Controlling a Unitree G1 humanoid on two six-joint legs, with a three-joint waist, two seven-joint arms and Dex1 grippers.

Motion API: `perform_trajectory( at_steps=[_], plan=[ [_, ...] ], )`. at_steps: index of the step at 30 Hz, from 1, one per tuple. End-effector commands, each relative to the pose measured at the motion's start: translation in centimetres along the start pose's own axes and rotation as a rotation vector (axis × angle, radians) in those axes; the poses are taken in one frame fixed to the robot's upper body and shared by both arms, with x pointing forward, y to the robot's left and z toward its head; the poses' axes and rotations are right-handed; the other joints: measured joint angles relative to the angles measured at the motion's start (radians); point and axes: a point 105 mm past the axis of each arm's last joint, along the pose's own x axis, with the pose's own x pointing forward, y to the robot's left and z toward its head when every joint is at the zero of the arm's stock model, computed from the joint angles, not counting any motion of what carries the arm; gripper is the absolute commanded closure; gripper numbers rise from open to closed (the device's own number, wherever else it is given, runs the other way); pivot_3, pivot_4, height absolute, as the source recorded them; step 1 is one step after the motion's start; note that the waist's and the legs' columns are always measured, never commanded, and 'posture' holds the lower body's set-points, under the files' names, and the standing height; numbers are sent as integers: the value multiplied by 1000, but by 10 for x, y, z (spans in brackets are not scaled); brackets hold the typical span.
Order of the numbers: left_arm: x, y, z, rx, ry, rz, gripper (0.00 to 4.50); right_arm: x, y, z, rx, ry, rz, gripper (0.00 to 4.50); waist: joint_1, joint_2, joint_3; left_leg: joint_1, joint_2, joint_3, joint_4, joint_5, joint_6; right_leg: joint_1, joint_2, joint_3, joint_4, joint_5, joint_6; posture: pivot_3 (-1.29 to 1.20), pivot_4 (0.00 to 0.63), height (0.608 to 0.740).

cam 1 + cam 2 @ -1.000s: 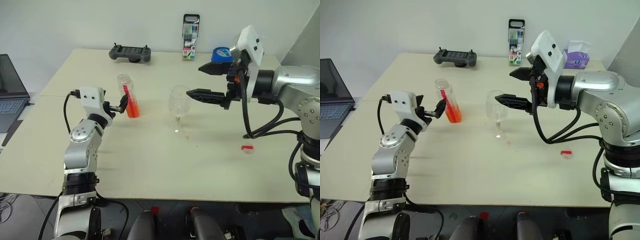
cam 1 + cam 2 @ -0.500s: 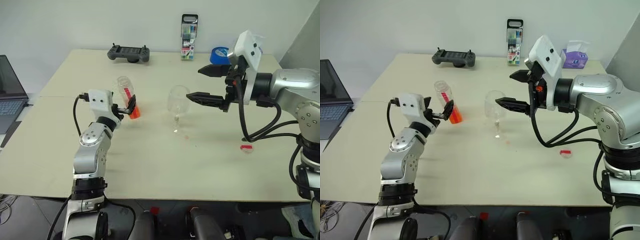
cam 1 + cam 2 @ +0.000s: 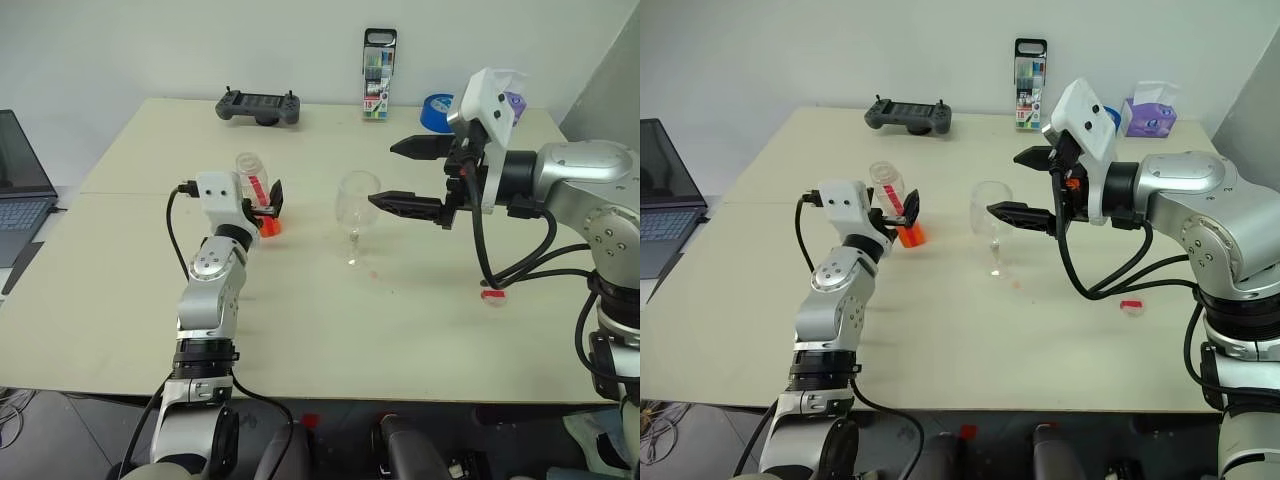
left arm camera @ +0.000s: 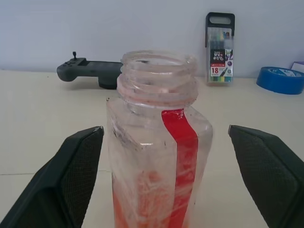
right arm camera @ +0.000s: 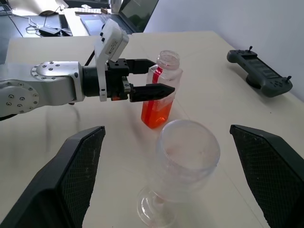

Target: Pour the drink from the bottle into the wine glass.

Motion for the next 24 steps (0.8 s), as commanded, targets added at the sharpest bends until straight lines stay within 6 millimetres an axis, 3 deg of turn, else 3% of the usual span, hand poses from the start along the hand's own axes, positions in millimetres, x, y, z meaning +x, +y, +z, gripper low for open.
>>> perform_trajectory(
  at_steps=[1,12,15,21,24],
  plan=[
    [11,2,13,16,-66,28,0,-3,4,9,-44,-35,4,17,0,0,0,0,0,0,0,0,0,0,0,0,0,0,0,0,150,740],
    [22,-3,17,39,-99,24,0,-6,7,10,-44,-31,-9,17,1,0,0,0,-1,0,0,0,0,0,0,0,0,0,1,0,150,740],
    [21,-4,17,53,-100,28,598,-7,7,8,-42,-24,-14,0,1,0,0,0,-1,0,0,0,0,0,0,0,0,0,1,0,150,740],
    [21,-3,13,56,-83,43,2258,-8,8,7,-38,-23,-19,0,1,0,0,0,-1,0,0,0,0,0,0,1,0,0,1,0,150,740],
    [22,-4,14,58,-85,41,2343,-8,9,7,-38,-22,-21,0,1,0,0,0,-1,0,0,0,0,0,0,0,0,0,1,0,150,740]
  ],
)
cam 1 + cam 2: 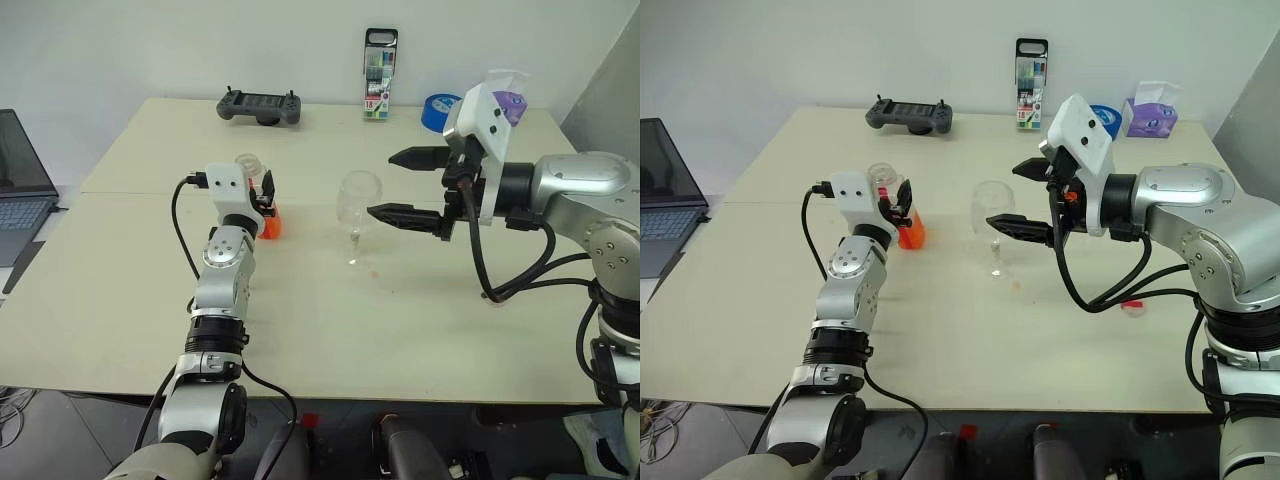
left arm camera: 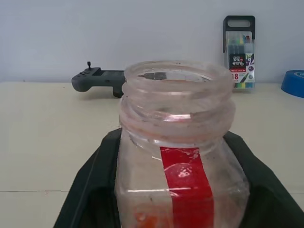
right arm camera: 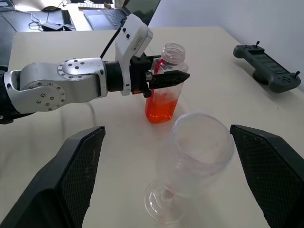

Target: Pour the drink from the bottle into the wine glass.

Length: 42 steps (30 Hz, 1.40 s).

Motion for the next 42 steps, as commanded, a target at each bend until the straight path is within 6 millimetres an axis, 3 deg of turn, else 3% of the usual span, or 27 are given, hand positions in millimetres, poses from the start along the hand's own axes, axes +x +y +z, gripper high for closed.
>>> perform_trajectory(
  at_steps=[1,4,8,11,14,19,26,31,34,42],
  plan=[
    [5,-5,16,7,-54,-11,2343,-8,-2,12,-40,-35,-35,0,0,0,0,0,0,0,0,0,0,0,0,0,0,0,0,0,150,740],
    [9,-8,23,-6,-75,-55,2343,-9,-1,12,-28,-39,-50,0,2,0,0,0,0,0,0,0,0,0,0,0,0,0,0,0,150,740],
    [14,-29,51,33,-159,-260,2344,-22,4,0,25,-33,-102,0,6,0,0,-1,0,0,0,0,0,0,0,-1,0,0,0,0,150,740],
    [15,-29,70,207,-210,-364,2344,-35,13,-17,24,-16,-159,0,14,0,0,-2,-1,1,0,0,0,0,0,-2,-1,0,0,0,150,740],
    [13,-28,83,367,-248,-459,2344,-41,23,-21,32,-70,-219,0,11,0,0,-1,0,2,-1,0,0,-2,0,1,0,0,0,0,150,740],
    [3,-52,91,692,-348,-674,2353,-41,28,-24,106,-234,-417,0,11,0,0,0,0,2,0,0,0,0,2,0,2,0,0,0,150,740],
    [11,-77,103,850,-474,-701,2380,-39,43,-51,135,-271,-502,0,16,0,0,0,-3,3,1,1,2,3,5,1,0,1,2,0,150,740],
    [18,-86,110,894,-521,-709,2384,-68,39,-76,132,-257,-686,0,15,0,0,0,-9,3,1,1,2,2,5,1,0,2,4,0,150,740],
    [18,-89,109,935,-538,-730,2395,-82,46,-80,116,-258,-729,0,13,0,0,1,-9,3,1,1,2,3,4,1,0,2,4,0,150,740],
    [20,-97,113,978,-574,-759,2397,-88,70,-81,84,-193,-673,0,2,0,0,2,-9,2,1,2,4,4,5,0,1,-1,8,0,150,740]
  ],
)
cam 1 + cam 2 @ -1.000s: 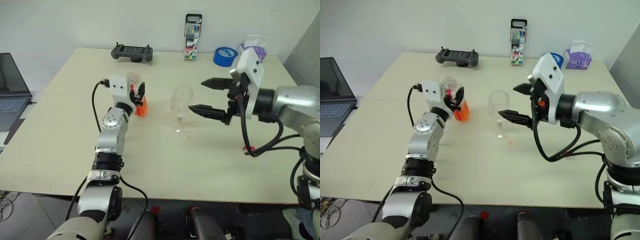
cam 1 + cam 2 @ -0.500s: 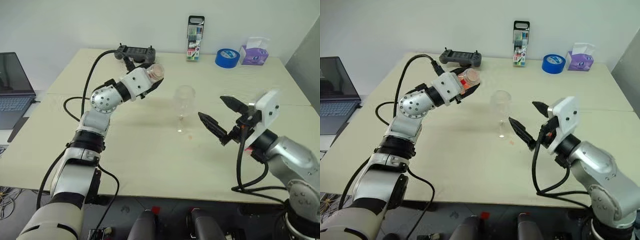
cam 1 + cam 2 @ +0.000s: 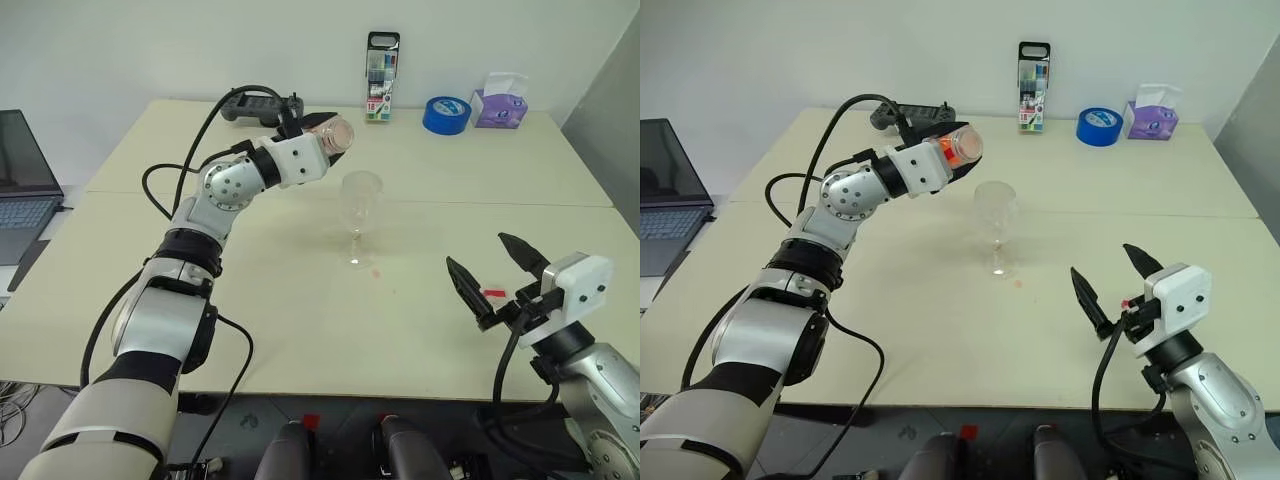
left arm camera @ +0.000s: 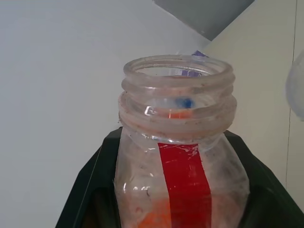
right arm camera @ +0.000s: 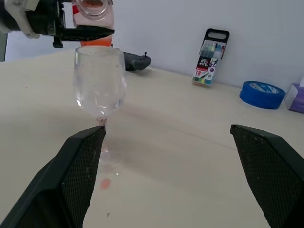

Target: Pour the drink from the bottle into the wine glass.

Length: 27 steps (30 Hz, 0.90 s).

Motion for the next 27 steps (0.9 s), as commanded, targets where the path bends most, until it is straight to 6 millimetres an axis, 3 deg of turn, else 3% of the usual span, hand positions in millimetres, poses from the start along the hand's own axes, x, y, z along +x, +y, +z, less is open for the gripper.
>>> perform_trajectory(
  at_steps=[1,14,27],
  plan=[
    [7,17,18,81,-69,27,2397,-7,10,22,-75,-73,39,0,-1,0,0,0,0,0,0,0,0,0,0,0,0,0,0,0,150,740],
    [7,1,14,250,-53,-80,2398,0,12,24,-85,-98,32,0,-2,0,0,0,0,0,0,0,0,0,0,1,0,1,-1,0,150,740],
    [10,11,13,515,-29,-57,2422,2,10,22,-86,-81,28,0,-8,0,0,0,-1,1,0,0,0,0,-2,1,1,1,0,0,150,740]
  ],
)
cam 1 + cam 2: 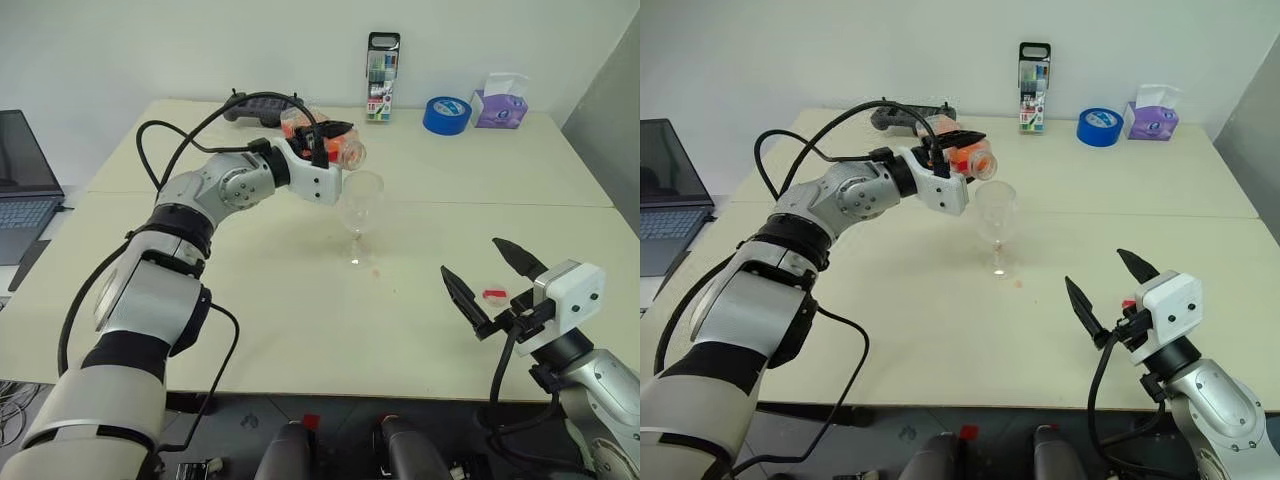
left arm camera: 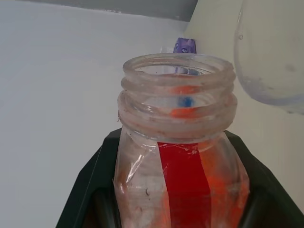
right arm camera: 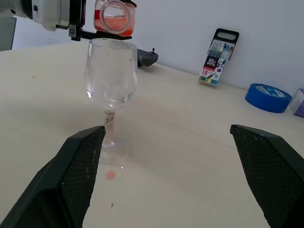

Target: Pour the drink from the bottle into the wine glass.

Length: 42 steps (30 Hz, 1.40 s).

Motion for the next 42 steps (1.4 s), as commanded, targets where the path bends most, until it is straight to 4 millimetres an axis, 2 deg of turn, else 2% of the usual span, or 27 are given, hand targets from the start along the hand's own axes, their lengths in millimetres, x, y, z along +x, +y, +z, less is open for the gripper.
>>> perform_trajectory(
  at_steps=[1,26,42],
  plan=[
    [1,29,1,93,-10,79,2429,-2,5,19,-50,-63,11,0,0,0,0,0,0,0,0,0,0,0,0,0,0,0,0,0,150,740],
    [5,34,4,182,-24,121,2544,6,16,26,-35,-87,100,0,0,0,0,1,-1,0,2,0,0,-1,-5,0,9,-1,2,0,150,740],
    [5,33,3,202,-20,128,2559,12,14,27,-41,-98,128,0,-1,0,0,2,-1,0,2,0,0,-1,-5,0,10,-1,2,0,150,740]
  ],
)
